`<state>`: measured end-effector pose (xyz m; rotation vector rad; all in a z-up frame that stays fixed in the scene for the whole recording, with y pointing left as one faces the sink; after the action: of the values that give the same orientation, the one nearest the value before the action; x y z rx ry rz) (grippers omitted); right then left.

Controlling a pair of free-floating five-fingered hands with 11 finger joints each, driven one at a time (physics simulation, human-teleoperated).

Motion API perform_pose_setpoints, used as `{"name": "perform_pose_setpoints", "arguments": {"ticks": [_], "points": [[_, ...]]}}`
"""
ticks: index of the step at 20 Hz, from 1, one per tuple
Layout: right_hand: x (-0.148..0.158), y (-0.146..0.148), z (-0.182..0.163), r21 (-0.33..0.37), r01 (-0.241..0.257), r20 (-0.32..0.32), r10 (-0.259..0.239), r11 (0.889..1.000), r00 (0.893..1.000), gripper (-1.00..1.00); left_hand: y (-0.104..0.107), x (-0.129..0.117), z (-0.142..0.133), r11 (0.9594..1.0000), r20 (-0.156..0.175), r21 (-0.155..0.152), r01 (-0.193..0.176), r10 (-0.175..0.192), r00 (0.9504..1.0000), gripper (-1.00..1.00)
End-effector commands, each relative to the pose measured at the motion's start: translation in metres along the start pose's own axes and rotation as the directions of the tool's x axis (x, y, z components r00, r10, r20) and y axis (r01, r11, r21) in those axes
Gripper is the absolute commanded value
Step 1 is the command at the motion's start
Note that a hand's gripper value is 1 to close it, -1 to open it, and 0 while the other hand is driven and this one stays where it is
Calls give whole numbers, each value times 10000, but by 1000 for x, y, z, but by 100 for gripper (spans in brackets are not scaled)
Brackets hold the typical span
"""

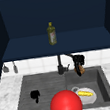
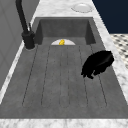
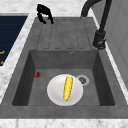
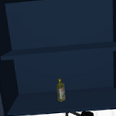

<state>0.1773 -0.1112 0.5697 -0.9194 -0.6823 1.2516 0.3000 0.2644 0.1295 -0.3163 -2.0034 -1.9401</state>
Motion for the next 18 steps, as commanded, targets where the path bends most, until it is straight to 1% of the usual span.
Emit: {"name": "perform_pose_setpoints", "arguments": {"ticks": [1,5,9,18], "points": [[10,-21,24,-106,-149,253,152,9998,9996,100,0,0,0,10000,0,0,0,0,10000,0],[14,-42,54,-246,-26,519,39,9997,9986,100,0,0,0,10000,0,0,0,0,10000,0],[16,-63,82,-243,3,755,15,9997,9971,100,0,0,0,10000,0,0,0,0,10000,0],[13,-109,150,-444,146,839,-109,9989,9964,100,0,0,0,10000,0,0,0,0,10000,0]]}}
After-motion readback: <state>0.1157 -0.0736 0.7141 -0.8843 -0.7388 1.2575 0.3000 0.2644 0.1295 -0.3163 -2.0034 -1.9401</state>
